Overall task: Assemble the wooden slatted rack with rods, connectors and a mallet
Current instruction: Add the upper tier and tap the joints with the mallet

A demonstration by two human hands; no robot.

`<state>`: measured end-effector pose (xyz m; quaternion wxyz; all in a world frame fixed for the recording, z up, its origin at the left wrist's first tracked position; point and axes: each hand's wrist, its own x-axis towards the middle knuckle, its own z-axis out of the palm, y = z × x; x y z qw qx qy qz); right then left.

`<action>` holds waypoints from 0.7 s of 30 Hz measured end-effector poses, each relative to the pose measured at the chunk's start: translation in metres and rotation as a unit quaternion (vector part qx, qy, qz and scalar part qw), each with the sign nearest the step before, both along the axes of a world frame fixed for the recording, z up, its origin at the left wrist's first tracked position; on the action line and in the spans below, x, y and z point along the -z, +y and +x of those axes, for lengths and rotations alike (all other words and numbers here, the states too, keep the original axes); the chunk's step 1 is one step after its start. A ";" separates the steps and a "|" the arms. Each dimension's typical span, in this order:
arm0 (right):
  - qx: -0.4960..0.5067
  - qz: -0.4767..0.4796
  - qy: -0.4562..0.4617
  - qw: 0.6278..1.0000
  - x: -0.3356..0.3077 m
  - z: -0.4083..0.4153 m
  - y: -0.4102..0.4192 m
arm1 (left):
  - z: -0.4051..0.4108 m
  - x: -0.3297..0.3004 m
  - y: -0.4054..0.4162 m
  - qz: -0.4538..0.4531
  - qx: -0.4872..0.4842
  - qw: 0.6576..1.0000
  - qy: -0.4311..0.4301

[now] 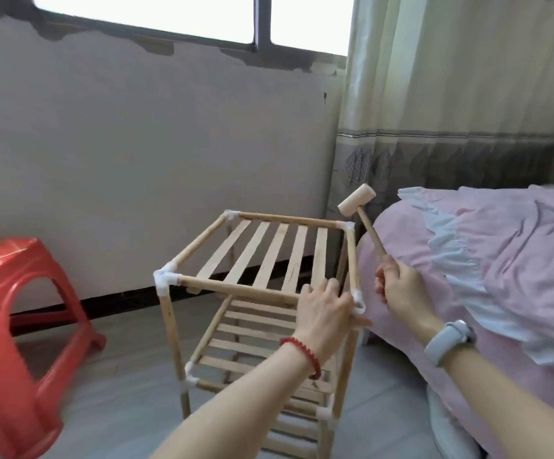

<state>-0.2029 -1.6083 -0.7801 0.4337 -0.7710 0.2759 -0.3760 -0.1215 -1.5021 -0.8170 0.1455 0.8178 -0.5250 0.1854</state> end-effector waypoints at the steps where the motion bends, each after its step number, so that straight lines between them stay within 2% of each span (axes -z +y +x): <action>1: 0.012 -0.013 0.006 1.000 0.003 -0.005 -0.006 | -0.004 -0.004 -0.011 0.000 -0.009 1.000 0.023; 4: 0.043 -0.054 0.006 0.998 0.010 -0.015 -0.018 | 0.000 -0.009 -0.022 -0.023 0.027 0.998 0.060; 6: 0.045 -0.063 0.019 0.997 0.012 -0.016 -0.019 | 0.019 -0.010 -0.002 -0.039 0.040 0.998 0.039; 9: 0.035 -0.080 0.044 0.995 0.019 -0.007 -0.010 | 0.070 -0.008 0.051 0.011 -0.050 0.999 -0.011; 11: 0.028 -0.094 0.041 0.994 0.030 0.007 0.002 | 0.106 -0.004 0.094 0.055 -0.132 0.990 0.014; 13: 0.044 -0.132 0.040 0.990 0.046 0.022 0.019 | 0.129 0.000 0.129 0.064 -0.166 0.983 0.046; 17: 0.144 -0.238 0.105 0.955 0.063 0.043 0.031 | 0.125 0.005 0.158 0.032 -0.141 0.990 0.009; 21: 0.106 -0.180 0.206 0.956 0.045 0.068 -0.019 | 0.096 0.019 0.163 -0.037 -0.111 0.991 -0.065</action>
